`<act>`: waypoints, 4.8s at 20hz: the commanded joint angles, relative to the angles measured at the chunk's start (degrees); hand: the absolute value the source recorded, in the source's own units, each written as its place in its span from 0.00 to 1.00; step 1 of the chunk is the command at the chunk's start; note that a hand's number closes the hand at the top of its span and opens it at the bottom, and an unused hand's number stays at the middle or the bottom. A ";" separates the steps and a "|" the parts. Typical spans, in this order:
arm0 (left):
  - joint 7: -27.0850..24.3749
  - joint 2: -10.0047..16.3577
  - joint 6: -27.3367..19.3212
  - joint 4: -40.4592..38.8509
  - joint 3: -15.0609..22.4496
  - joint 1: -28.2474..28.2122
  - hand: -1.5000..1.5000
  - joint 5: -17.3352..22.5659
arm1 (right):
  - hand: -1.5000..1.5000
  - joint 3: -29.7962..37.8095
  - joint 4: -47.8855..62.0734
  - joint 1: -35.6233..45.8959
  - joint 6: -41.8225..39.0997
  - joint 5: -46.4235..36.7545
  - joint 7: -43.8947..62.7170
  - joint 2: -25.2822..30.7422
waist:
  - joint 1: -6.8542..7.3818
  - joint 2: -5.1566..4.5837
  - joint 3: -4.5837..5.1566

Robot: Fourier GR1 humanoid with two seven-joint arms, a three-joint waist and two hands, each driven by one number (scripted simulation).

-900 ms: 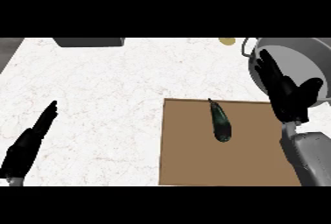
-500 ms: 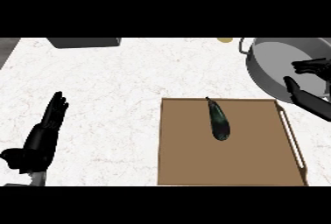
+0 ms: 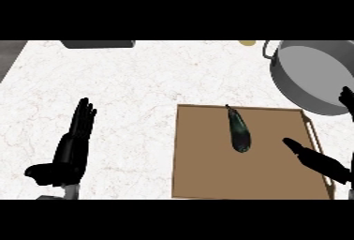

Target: Pick the eggplant from the tray and place it in the pot

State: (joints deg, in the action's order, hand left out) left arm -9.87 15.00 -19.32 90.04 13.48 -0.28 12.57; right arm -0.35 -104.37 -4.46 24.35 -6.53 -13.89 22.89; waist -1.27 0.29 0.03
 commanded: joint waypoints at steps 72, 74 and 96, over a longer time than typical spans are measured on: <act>3.29 -10.15 10.65 3.14 -5.14 1.89 0.50 -10.05 | 1.00 4.18 45.65 42.11 -25.20 -47.67 57.85 -9.97 | 8.50 -3.42 0.01; 3.21 -10.98 10.71 2.72 -3.94 2.59 0.50 -10.47 | 1.00 5.72 50.55 46.76 -24.05 -49.91 60.63 -7.46 | 9.18 -3.56 -0.04; 3.98 -11.54 10.83 -1.23 -4.26 7.01 0.50 -11.10 | 1.00 3.65 80.83 76.63 -7.54 -76.23 82.76 -0.80 | 9.17 -3.41 0.00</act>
State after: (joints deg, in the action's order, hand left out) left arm -5.78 3.27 -8.78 89.65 9.76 6.27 1.18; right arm 2.49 -27.61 69.08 14.04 -80.43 60.94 21.28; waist 8.55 -3.13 0.06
